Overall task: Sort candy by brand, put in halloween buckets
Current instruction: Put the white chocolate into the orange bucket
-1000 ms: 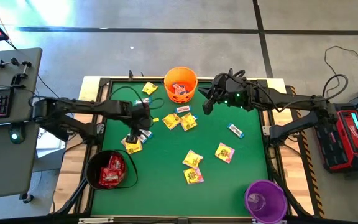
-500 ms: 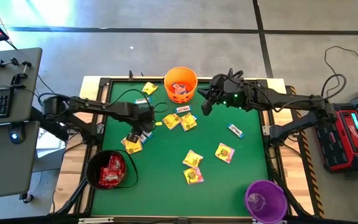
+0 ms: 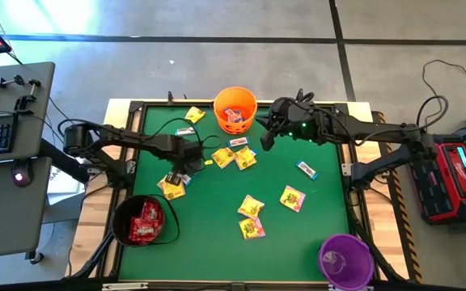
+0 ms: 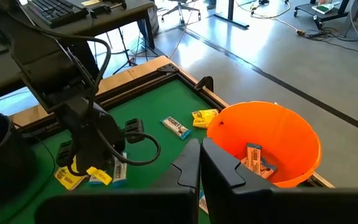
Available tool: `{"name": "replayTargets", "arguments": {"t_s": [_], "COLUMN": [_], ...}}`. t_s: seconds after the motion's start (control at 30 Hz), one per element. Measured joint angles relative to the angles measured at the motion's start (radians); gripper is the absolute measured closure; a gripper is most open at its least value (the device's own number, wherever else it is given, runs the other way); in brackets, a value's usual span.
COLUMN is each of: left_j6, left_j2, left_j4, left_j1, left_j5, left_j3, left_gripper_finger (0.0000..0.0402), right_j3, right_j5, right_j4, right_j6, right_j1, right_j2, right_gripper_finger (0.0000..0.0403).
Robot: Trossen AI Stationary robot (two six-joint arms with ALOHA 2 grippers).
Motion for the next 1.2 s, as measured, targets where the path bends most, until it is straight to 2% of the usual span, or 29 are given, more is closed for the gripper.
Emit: {"name": "replayTargets", "arguments": {"t_s": [0.27,0.6,0.97,1.2], "left_j6": [-0.015,-0.034,-0.086,-0.193], "left_j2": [-0.027,-0.035,-0.036,-0.036], "left_j4": [0.0,-0.018,-0.033,-0.059], "left_j1": [0.0,0.0,0.015,0.066], "left_j5": [-0.017,-0.016,-0.035,-0.015], "left_j3": [-0.001,0.022,0.197,0.411], "left_gripper_finger": [0.0396,0.0401,0.0401,0.0401], "right_j3": [0.0,0.0,0.0,0.0], "right_j5": [0.0,0.0,0.001,0.001], "right_j4": [0.0,0.0,0.0,0.0], "right_j6": [-0.003,-0.003,-0.018,-0.03], "right_j1": [0.0,0.0,0.0,-0.001], "right_j2": [0.0,0.0,0.0,0.0], "right_gripper_finger": [0.0403,0.0403,0.0403,0.0403]}}
